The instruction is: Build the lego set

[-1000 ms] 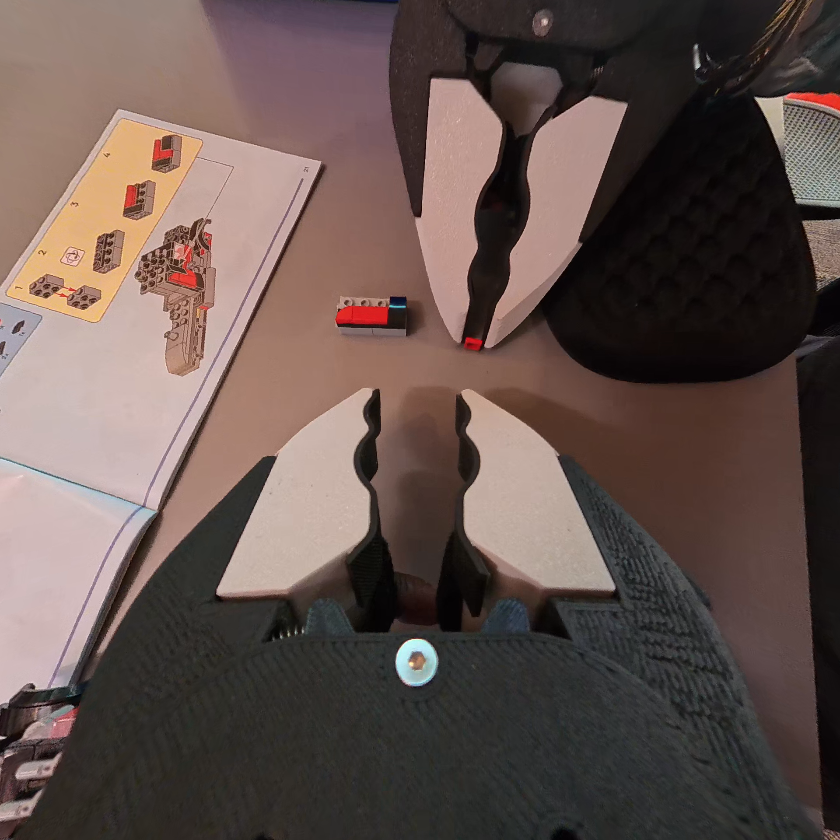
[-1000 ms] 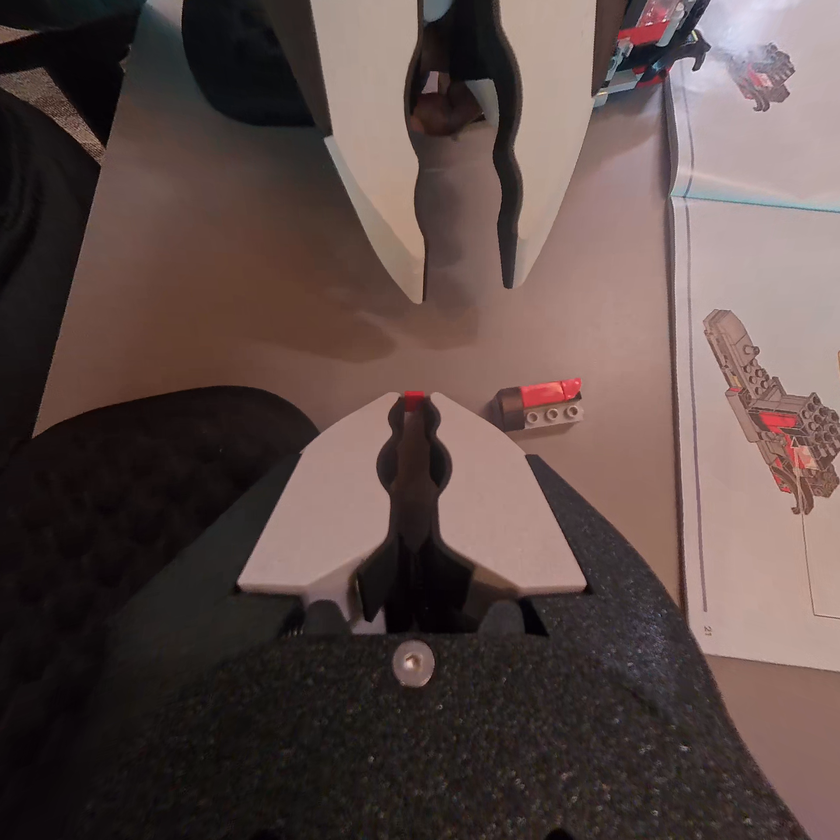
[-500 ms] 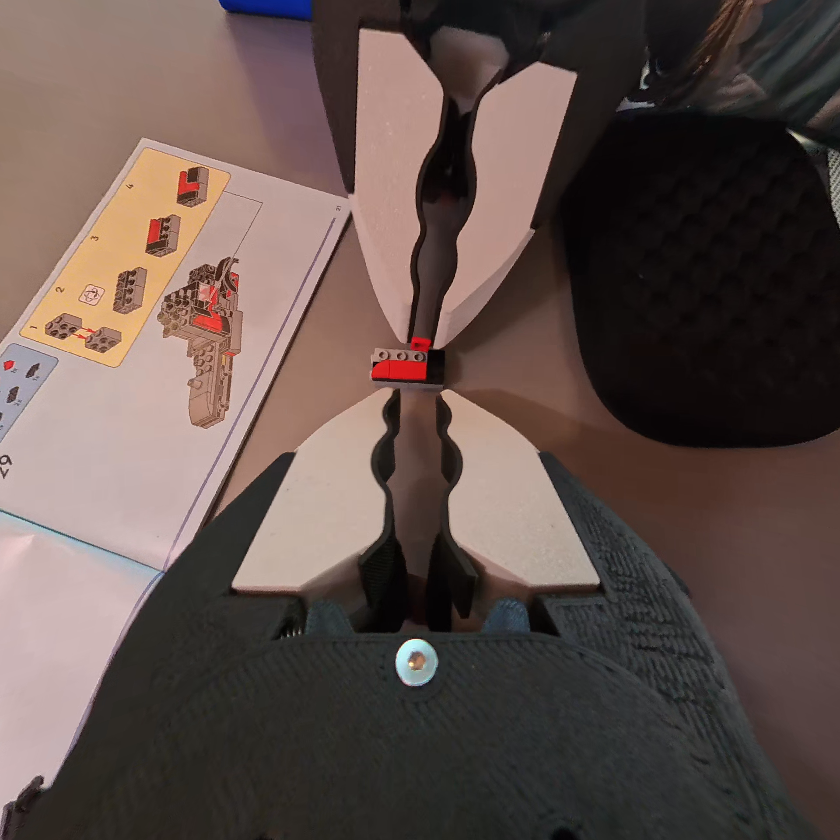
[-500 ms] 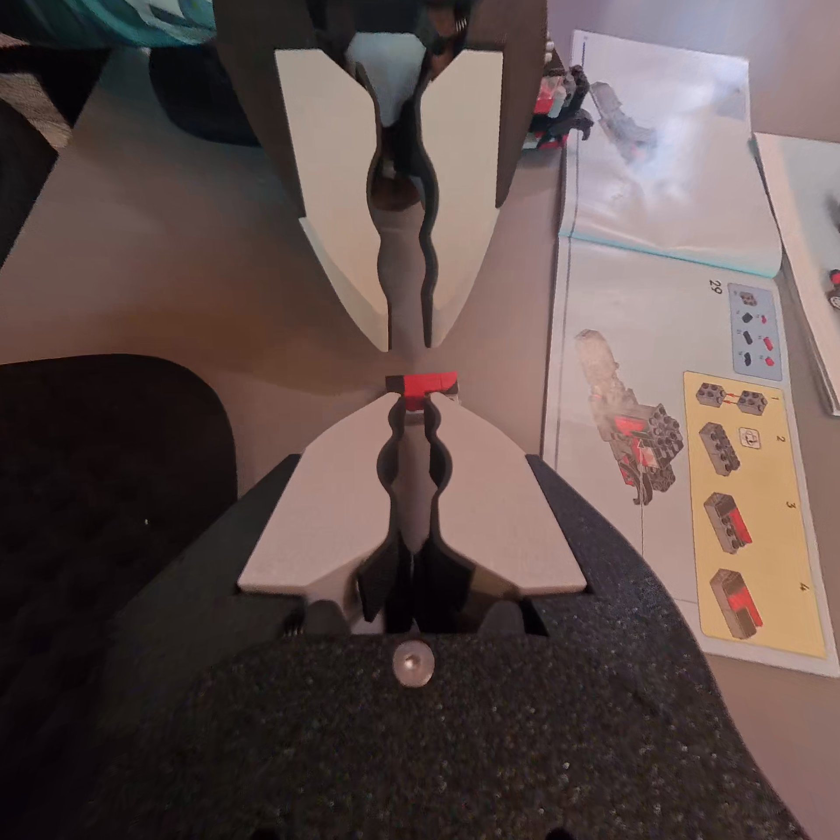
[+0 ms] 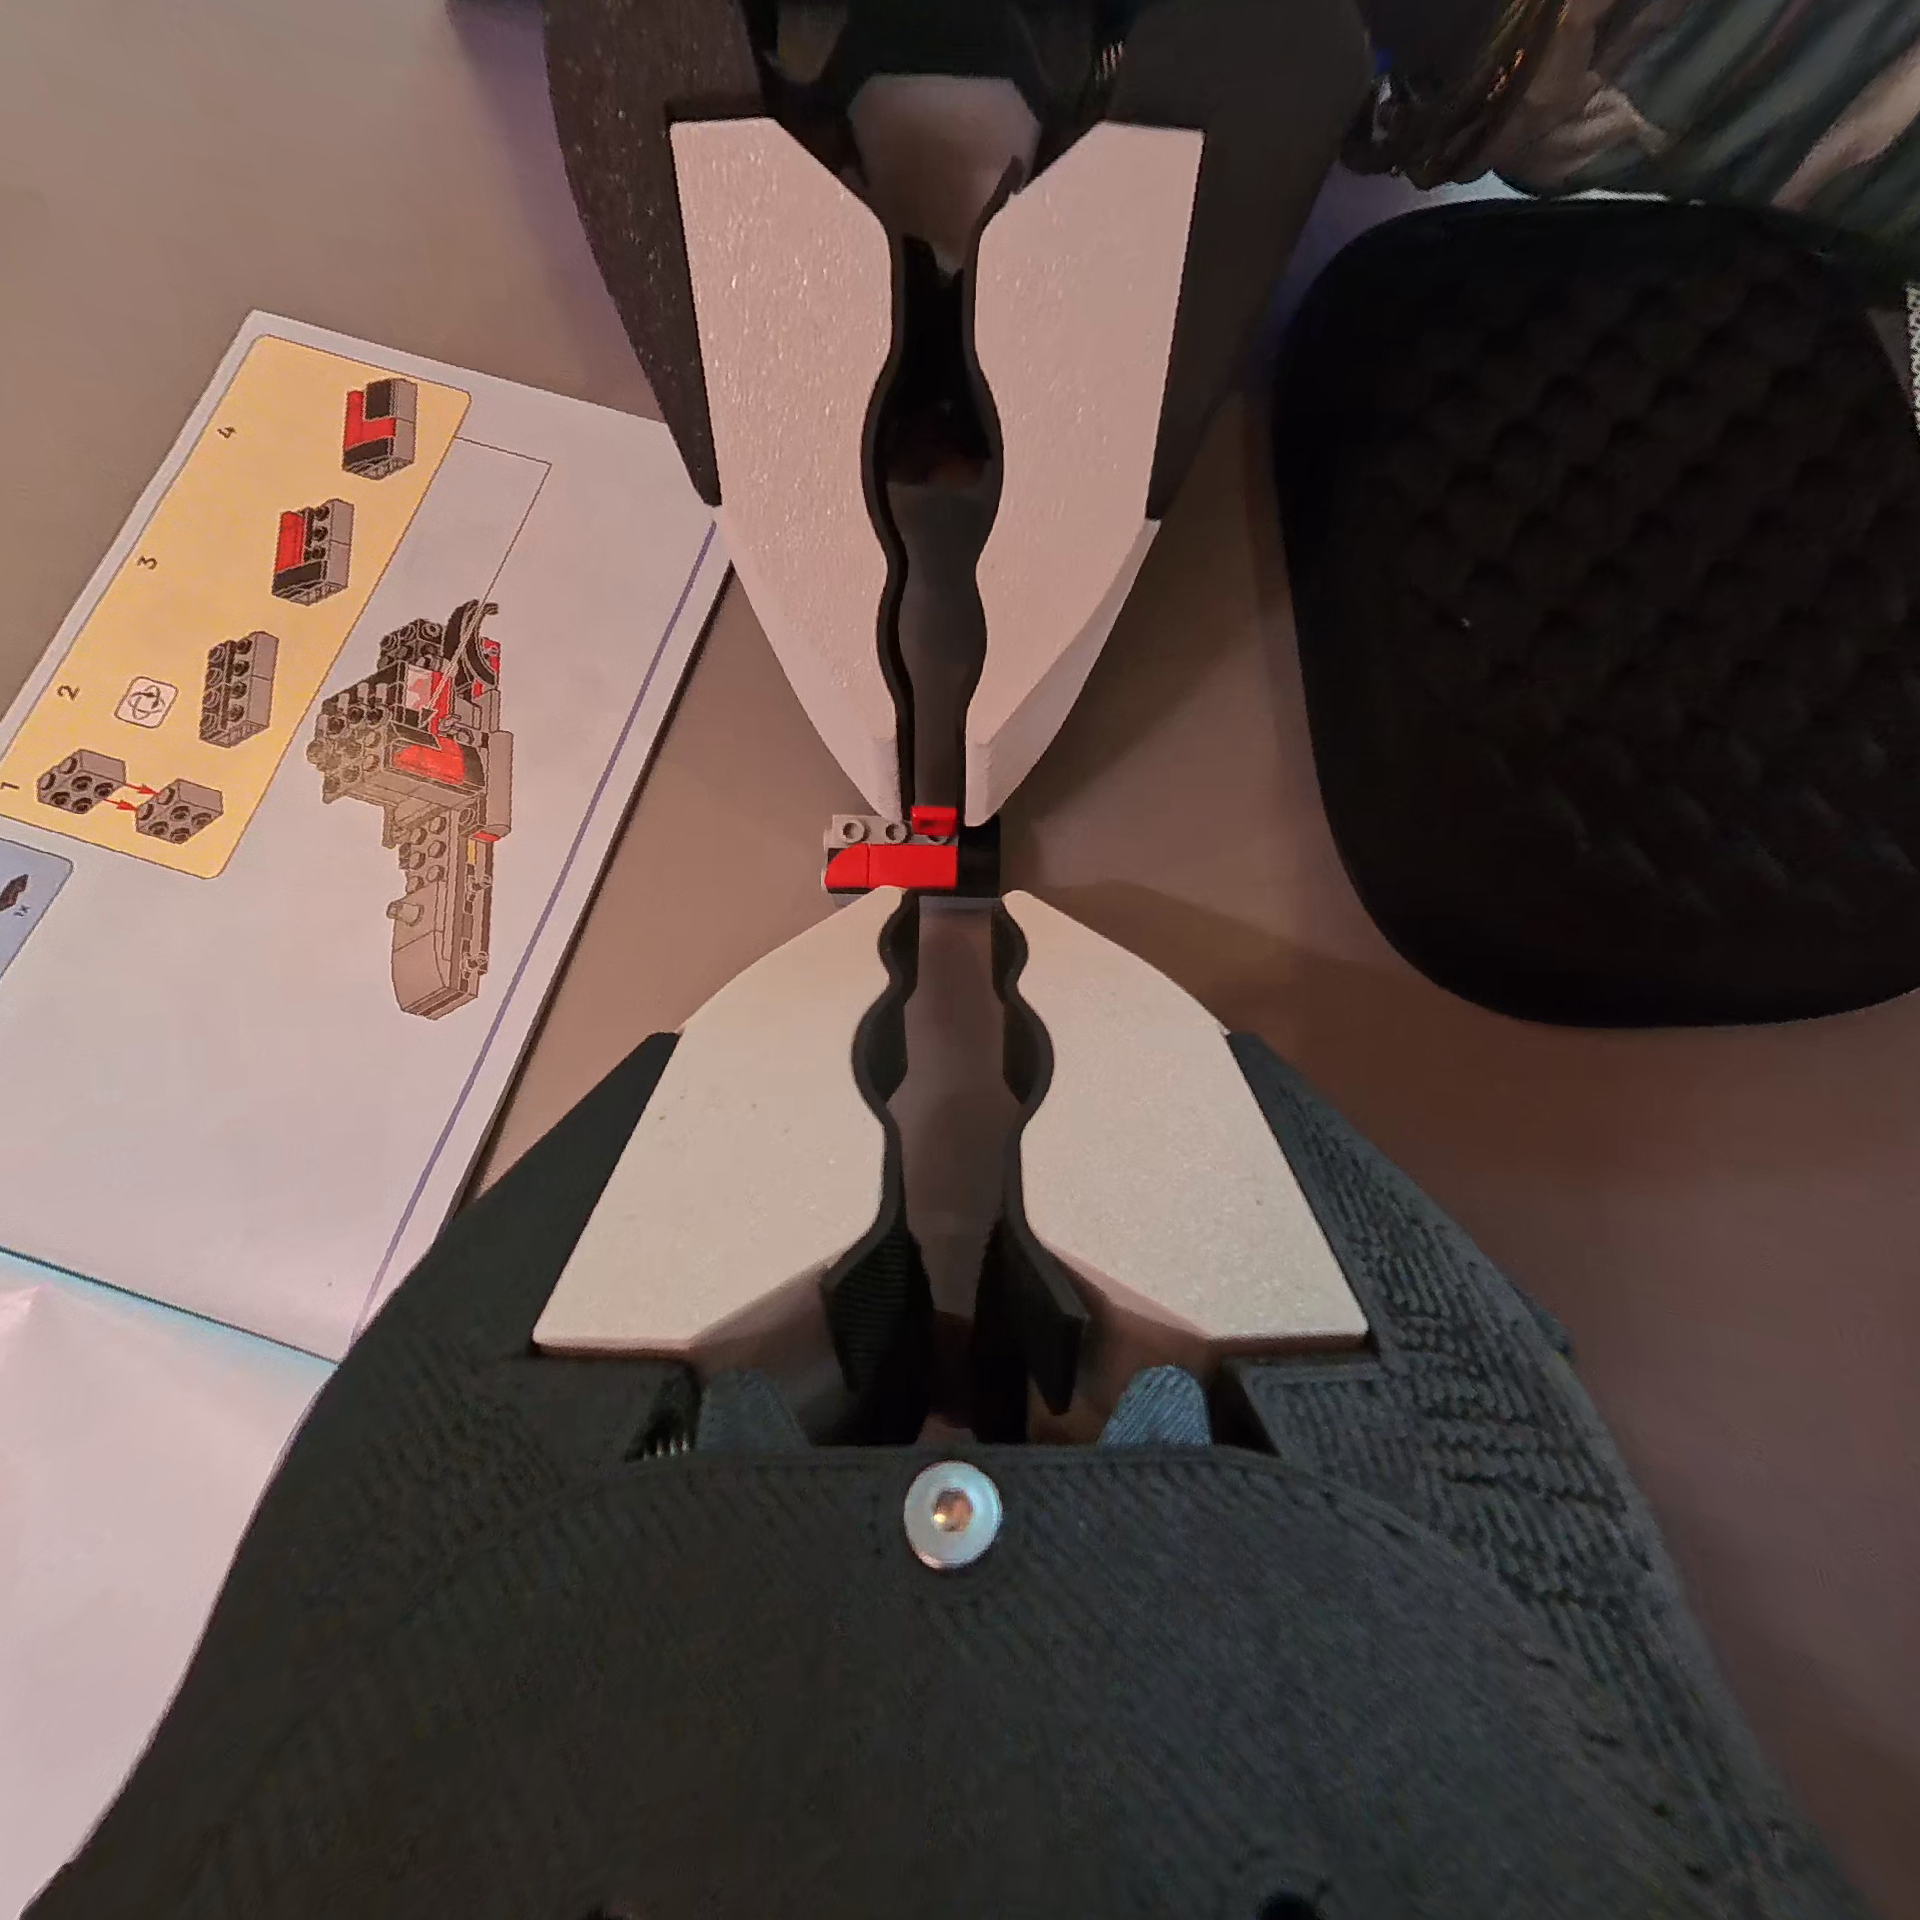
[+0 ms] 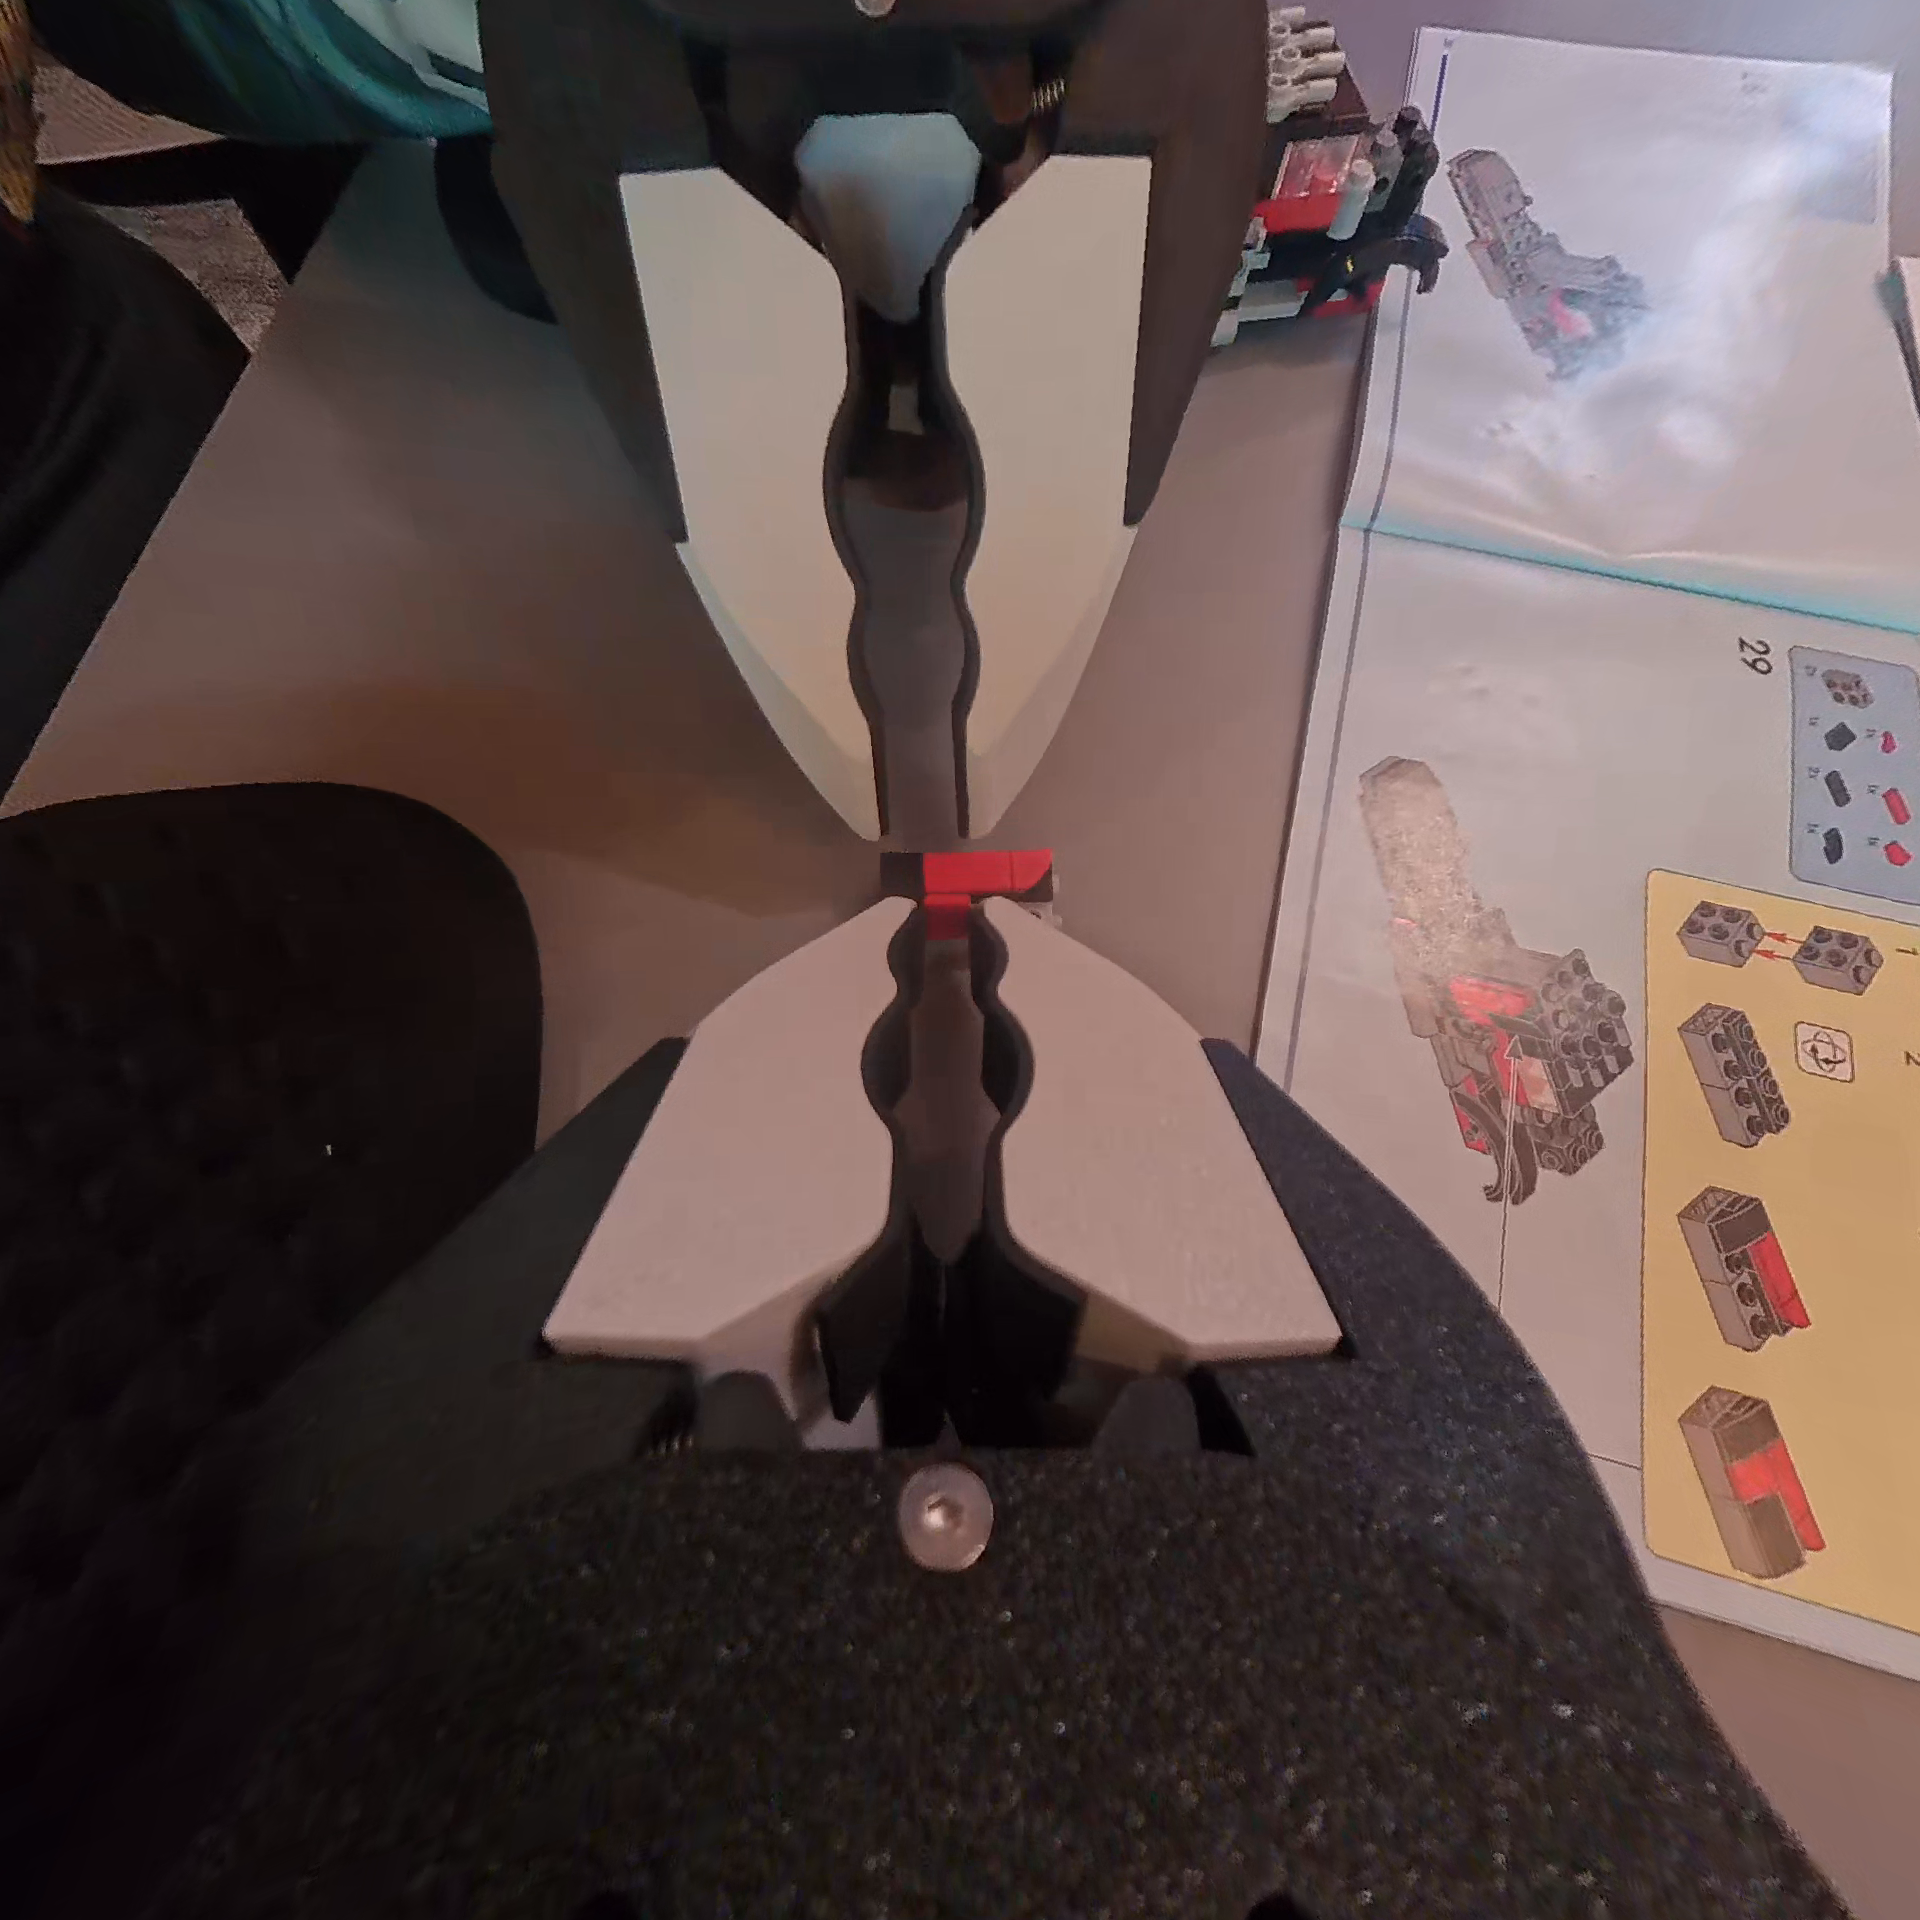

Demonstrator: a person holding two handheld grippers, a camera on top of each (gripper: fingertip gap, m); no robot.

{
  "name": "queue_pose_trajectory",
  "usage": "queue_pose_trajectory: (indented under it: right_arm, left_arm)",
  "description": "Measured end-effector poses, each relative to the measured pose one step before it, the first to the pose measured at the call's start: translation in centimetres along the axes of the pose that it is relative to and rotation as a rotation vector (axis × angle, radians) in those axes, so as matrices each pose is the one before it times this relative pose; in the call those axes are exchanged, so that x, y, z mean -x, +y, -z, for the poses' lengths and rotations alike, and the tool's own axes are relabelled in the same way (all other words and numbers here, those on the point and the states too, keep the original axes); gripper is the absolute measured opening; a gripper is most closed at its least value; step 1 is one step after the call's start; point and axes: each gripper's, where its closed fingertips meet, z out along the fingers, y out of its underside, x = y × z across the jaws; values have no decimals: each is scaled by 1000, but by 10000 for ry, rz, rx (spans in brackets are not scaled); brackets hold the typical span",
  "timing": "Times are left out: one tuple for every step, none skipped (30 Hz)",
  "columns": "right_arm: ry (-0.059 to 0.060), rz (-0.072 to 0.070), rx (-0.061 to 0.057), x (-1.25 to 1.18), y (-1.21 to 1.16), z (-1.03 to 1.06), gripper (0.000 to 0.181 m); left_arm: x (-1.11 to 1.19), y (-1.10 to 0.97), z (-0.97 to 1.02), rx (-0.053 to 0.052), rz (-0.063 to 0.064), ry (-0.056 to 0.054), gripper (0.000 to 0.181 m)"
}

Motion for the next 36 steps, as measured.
queue_pose_trajectory:
  right_arm:
    - [-45, 14, 19, 38, -10, -14, 8]
    - [-46, 4, 41, 43, 3, -32, 8]
    - [-8, 8, 52, 5, 10, -18, 8]
    - [37, 26, 47, -41, -8, 28, 8]
    - [43, 26, 72, -41, 6, 71, 8]
    - [11, 26, 163, 12, 46, 122, 8]
    - [42, 56, 276, 4, 87, 135, 8]
    - [95, 99, 348, -53, 93, 136, 8]
    - [78, 116, 357, -12, 51, 107, 8]
    - [56, 93, 329, -4, -16, 92, 8]
    - [61, 55, 323, -28, -10, 77, 8]
    - [128, 53, 303, -98, -46, 139, 8]
    - [238, 92, 205, -211, -145, 214, 8]
    - [297, 164, 107, -192, -273, 300, 8]
    - [385, 239, 33, -238, -370, 364, 8]
    - [552, 294, 11, -403, -426, 429, 8]
    - [670, 362, 56, -525, -382, 477, 8]
    - [657, 455, 85, -472, -398, 471, 8]
    - [663, 494, 20, -459, -531, 496, 8]
    - [578, 438, -67, -399, -649, 470, 8]
    - [428, 328, -72, -300, -660, 425, 8]
    - [312, 215, -60, -235, -579, 363, 8]
    - [180, 147, -14, -124, -453, 296, 8]
    - [145, 112, 27, -125, -310, 214, 8]
    - [44, 53, 71, -43, -155, 173, 8]
    - [34, 5, 62, -55, -74, 131, 8]
    - [24, 26, -25, -30, -137, 116, 8]
    - [-6, 9, -28, 18, -108, 72, 8]
    - [16, 5, 12, -15, -27, 50, 8]
    - [78, 55, -42, -81, -105, 89, 8]
    - [31, 39, -120, -23, -240, 109, 8]
    - [4, -29, -127, -25, -263, 122, 8]
    - [-19, -23, -93, 6, -194, 104, 8]
    - [24, 8, -112, -52, -218, 114, 8]
    - [33, 7, -163, -58, -294, 128, 8]
    - [30, -10, -143, -76, -260, 130, 8]
  left_arm:
    - [17, 7, -11, 7, 12, 3, 13]
    - [8, 24, -12, 15, 9, 0, 13]
    - [-3, 23, -14, 14, 4, 1, 13]
    - [-7, 10, -8, 7, -3, 2, 13]
    - [-33, 5, 6, -4, -6, 6, 13]
    - [-18, -6, -1, -8, 1, 8, 13]
    - [-11, 5, -6, -5, 13, 7, 13]
    - [-2, 4, -10, 1, 22, 6, 13]
    - [-2, 12, -19, 6, 20, 2, 13]
    - [13, -17, 1, -8, 11, -17, 13]
    - [53, -51, 50, -50, 10, -50, 13]
    - [110, -184, 103, -145, 38, -96, 13]
    - [134, -349, 194, -290, 103, -98, 13]
    - [122, -519, 311, -444, 234, -56, 13]
    - [183, -641, 386, -552, 427, -41, 13]
    - [325, -683, 453, -587, 630, -57, 13]
    - [361, -716, 481, -606, 808, -18, 13]
    - [315, -781, 445, -648, 972, 71, 13]
    - [191, -826, 376, -660, 1062, 203, 14]
    - [-50, -705, 264, -557, 1004, 373, 14]
    - [-215, -480, 171, -377, 850, 451, 15]
    - [-228, -288, 55, -239, 683, 410, 18]
    - [-303, -189, -5, -168, 504, 404, 20]
    - [-489, -115, -53, -118, 357, 456, 21]
    - [-485, -46, -66, -67, 283, 408, 22]
    - [-403, -44, -53, -57, 198, 324, 24]
    - [-437, -51, -33, -65, 128, 335, 25]
    - [-499, -41, -2, -57, 132, 371, 26]
    - [-411, -48, 15, -43, 151, 319, 26]
    - [-202, 2, 45, -14, 100, 177, 26]
    - [-53, 62, 34, 27, -3, 65, 24]
    - [-82, 120, 24, 51, -61, 63, 21]
    - [-244, 34, 33, -6, -47, 165, 16]
    - [-357, -101, 43, -100, -4, 233, 12]
    - [-242, -131, 62, -108, 1, 160, 9]
    - [-203, -102, 78, -86, -26, 143, 8]
